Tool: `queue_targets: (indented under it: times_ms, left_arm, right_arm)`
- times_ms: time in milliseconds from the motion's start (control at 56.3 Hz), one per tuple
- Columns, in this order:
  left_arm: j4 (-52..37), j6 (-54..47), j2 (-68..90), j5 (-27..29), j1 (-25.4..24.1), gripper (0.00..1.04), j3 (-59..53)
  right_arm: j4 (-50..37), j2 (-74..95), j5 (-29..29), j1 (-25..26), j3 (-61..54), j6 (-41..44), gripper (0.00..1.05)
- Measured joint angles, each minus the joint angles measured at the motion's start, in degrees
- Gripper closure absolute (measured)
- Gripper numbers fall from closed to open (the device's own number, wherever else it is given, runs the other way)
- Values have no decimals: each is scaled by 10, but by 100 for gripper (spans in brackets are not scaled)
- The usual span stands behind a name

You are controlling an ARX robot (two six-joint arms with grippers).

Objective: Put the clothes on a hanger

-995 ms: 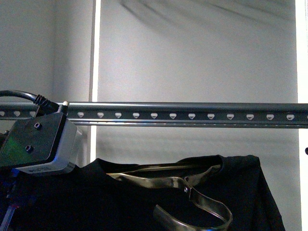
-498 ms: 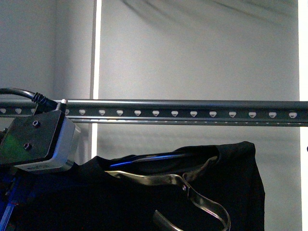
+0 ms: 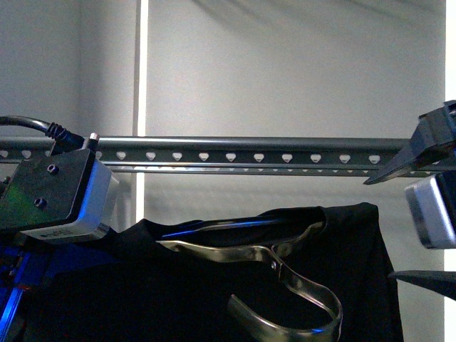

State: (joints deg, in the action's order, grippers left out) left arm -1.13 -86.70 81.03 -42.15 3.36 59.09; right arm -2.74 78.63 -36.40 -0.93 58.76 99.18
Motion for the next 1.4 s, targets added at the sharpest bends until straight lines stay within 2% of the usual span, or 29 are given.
queue_targets:
  times_ms: [391,480,604,889,995,1173,1208,1404]
  left_arm:
    - [0,0,0,0,0,100,0]
    - [0,0,0,0,0,100,0]
    - [0,0,0,0,0,100,0]
    - [0,0,0,0,0,100,0]
    - [0,-2,0,0,0,100,0]
    - [0,-8,0,0,0,100,0]
    - [0,-8,0,-1,1,98,0]
    - [-1,-7,0,-5,1,68,2]
  right_arm:
    - [1,110,35,-35,101,2,8]
    - [-6,131,45,-36,120,-2,24]
    - [-10,149,51,-36,130,-2,42]
    - [-22,166,53,-35,130,-10,77]
    - [-27,166,47,-31,130,-21,97]
    - [-30,160,20,-16,124,-35,99]
    - [-30,156,13,-12,120,-36,99]
    - [-20,133,-7,18,84,-33,99]
